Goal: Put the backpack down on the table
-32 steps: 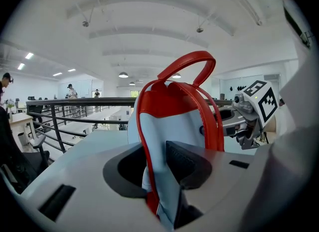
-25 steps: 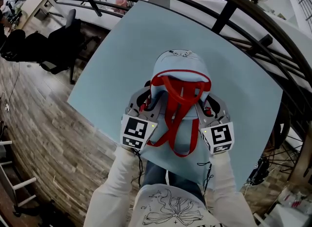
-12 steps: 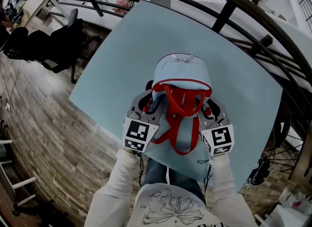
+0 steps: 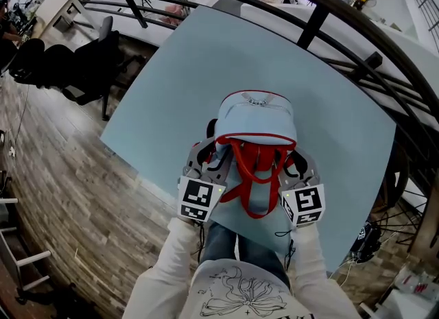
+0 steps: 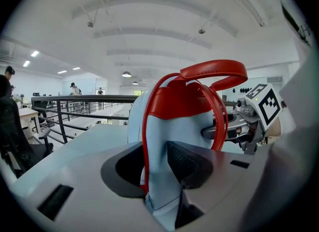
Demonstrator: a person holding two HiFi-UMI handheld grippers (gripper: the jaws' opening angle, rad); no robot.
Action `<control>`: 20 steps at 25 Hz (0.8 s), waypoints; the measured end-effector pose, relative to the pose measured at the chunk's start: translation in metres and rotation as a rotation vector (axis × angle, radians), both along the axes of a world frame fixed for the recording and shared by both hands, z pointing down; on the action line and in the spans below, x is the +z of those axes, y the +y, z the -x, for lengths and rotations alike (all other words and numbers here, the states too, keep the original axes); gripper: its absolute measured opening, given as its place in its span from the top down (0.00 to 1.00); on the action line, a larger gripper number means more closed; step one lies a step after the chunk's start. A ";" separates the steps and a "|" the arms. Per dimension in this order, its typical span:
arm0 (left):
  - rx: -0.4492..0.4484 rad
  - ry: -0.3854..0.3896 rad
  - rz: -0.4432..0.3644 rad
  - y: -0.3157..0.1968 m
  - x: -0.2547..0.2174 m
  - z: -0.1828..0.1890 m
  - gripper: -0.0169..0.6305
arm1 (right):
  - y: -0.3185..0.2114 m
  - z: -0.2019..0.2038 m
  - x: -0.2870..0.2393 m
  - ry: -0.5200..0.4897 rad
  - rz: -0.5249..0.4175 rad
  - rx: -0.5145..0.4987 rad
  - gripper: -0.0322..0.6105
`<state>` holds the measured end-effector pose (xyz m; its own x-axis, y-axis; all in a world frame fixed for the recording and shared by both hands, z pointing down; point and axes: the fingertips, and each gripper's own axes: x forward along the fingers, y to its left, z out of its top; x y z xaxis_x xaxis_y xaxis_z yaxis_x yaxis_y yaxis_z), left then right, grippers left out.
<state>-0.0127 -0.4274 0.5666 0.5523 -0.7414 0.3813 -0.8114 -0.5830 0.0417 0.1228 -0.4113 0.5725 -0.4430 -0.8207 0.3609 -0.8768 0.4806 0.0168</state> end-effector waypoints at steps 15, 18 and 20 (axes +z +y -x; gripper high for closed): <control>-0.138 0.026 -0.030 0.010 -0.027 0.017 0.76 | 0.011 -0.012 -0.029 -0.032 -0.039 0.105 0.69; -0.164 0.046 -0.058 0.011 -0.046 0.023 0.76 | 0.012 -0.019 -0.049 -0.048 -0.080 0.129 0.69; -0.189 0.065 -0.075 0.012 -0.061 0.027 0.76 | 0.013 -0.023 -0.066 -0.064 -0.111 0.145 0.69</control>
<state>-0.0400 -0.4152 0.5057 0.4224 -0.8588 0.2897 -0.9035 -0.4243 0.0594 0.1453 -0.3983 0.5067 -0.3359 -0.9109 0.2395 -0.9378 0.3471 0.0050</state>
